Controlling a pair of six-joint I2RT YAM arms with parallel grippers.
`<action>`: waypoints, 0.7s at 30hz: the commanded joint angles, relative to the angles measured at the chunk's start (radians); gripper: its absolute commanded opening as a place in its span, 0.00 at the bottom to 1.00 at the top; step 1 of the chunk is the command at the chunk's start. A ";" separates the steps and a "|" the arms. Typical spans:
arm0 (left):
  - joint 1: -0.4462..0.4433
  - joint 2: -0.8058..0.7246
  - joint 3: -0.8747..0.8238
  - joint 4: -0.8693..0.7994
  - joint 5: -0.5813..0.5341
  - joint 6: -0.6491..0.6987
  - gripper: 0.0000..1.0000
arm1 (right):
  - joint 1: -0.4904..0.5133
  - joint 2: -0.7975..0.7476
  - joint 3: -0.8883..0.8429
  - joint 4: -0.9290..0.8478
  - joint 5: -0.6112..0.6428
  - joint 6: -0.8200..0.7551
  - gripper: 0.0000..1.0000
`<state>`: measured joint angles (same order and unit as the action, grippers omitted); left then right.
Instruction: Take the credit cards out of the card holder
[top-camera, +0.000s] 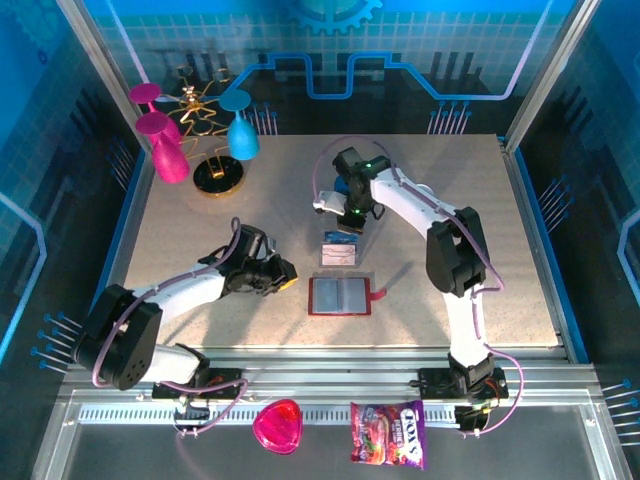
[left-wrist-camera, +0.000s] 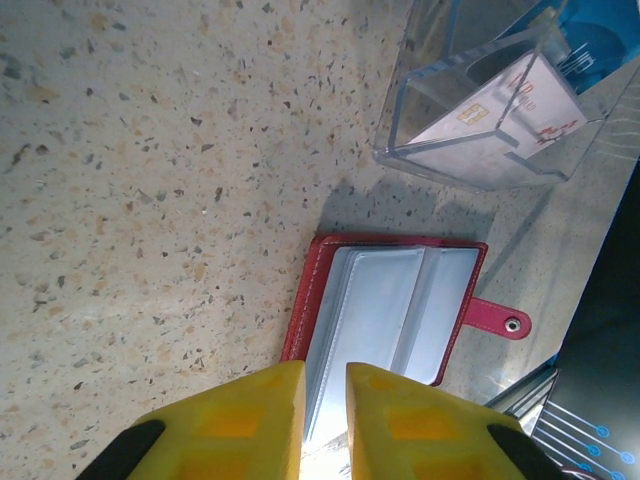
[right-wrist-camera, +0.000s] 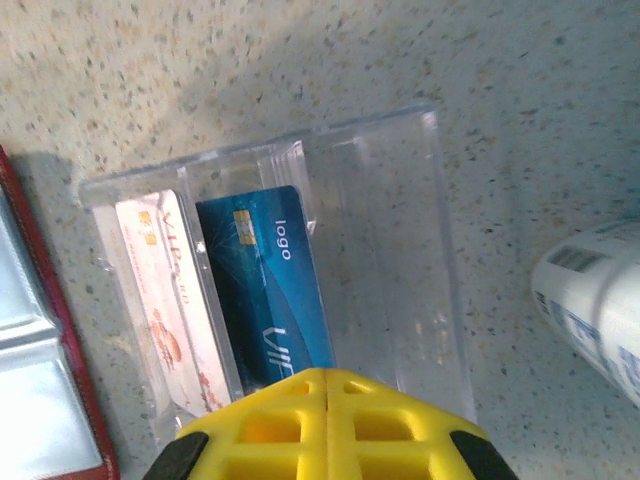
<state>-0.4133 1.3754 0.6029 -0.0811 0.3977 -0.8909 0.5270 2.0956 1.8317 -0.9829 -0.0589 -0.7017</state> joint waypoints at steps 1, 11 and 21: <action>-0.021 0.030 0.021 0.019 0.033 -0.008 0.18 | 0.019 -0.086 -0.040 0.037 -0.014 0.081 0.00; -0.086 0.118 0.046 0.077 0.039 -0.026 0.14 | 0.083 -0.249 -0.283 0.222 -0.068 0.516 0.02; -0.130 0.179 0.050 0.094 0.038 -0.034 0.10 | 0.122 -0.429 -0.616 0.486 -0.149 1.079 0.00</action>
<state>-0.5312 1.5394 0.6334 -0.0006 0.4168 -0.9173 0.6369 1.7237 1.2728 -0.6075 -0.1471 0.1329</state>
